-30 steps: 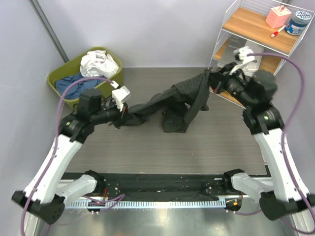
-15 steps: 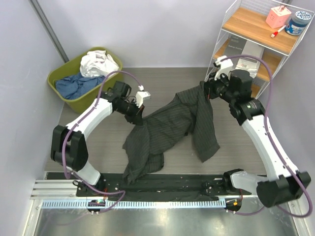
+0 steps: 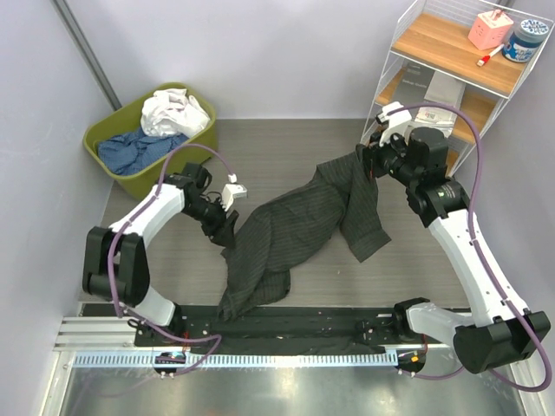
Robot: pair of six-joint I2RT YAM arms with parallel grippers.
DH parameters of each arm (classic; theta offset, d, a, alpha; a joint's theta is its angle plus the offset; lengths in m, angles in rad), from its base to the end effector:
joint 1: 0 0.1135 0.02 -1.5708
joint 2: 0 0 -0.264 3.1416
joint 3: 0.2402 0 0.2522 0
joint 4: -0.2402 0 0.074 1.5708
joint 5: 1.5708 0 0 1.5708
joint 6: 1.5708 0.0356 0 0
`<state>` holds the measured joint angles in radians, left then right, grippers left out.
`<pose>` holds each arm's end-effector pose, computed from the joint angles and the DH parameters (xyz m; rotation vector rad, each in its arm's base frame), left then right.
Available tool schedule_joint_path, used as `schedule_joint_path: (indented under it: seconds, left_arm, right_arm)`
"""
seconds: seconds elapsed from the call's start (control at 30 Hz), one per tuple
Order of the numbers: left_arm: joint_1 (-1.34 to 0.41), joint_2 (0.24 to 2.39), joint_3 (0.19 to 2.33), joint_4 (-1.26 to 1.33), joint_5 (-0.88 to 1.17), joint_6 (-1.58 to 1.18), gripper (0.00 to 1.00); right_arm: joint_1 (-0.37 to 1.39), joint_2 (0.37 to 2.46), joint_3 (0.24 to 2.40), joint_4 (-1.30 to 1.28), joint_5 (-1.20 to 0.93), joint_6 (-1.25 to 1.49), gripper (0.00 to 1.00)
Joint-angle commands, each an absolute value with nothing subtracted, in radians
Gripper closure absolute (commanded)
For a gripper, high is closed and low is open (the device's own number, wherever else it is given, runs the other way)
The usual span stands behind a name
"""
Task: Fold and stack the long sleeve shirts
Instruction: Flatten the shirt out
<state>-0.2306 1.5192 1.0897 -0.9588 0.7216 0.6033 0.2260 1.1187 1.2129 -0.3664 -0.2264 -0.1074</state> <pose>0.2598 -0.0851 0.2306 1.1693 2.4115 -0.9477 0.2395 0.0633 0.4045 -0.4616 1.7871 0.2914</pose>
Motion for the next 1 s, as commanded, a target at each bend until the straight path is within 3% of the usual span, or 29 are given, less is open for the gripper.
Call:
schedule_joint_path:
  seconds: [0.0,0.4,0.7,0.8,0.9,0.93,0.97]
  left_arm:
    - [-0.204,1.636,1.13,-0.982,0.784,0.709,0.46]
    - [-0.186,1.877,1.258,-0.989,0.827,0.764,0.44]
    - [-0.179,1.997,1.325,-1.158,0.911,0.902,0.44]
    - [-0.179,1.997,1.321,-1.206,0.919,0.936,0.5]
    - [-0.157,1.962,1.31,-1.216,0.913,0.93,0.63]
    - [-0.147,1.951,1.312,-1.218,0.905,0.919,0.76]
    - [-0.128,1.942,1.33,-1.223,0.9,0.907,0.82]
  right_arm:
    - [0.224,1.088,1.204,-0.316,-0.236,-0.147,0.99]
    - [0.224,1.078,1.195,-0.328,-0.239,-0.156,0.99]
    - [0.222,1.086,1.206,-0.334,-0.232,-0.179,0.99]
    - [0.222,1.086,1.203,-0.333,-0.226,-0.186,0.99]
    - [0.219,1.085,1.198,-0.331,-0.219,-0.186,0.99]
    - [0.218,1.083,1.197,-0.331,-0.219,-0.186,0.99]
    - [0.216,1.081,1.197,-0.333,-0.215,-0.186,0.99]
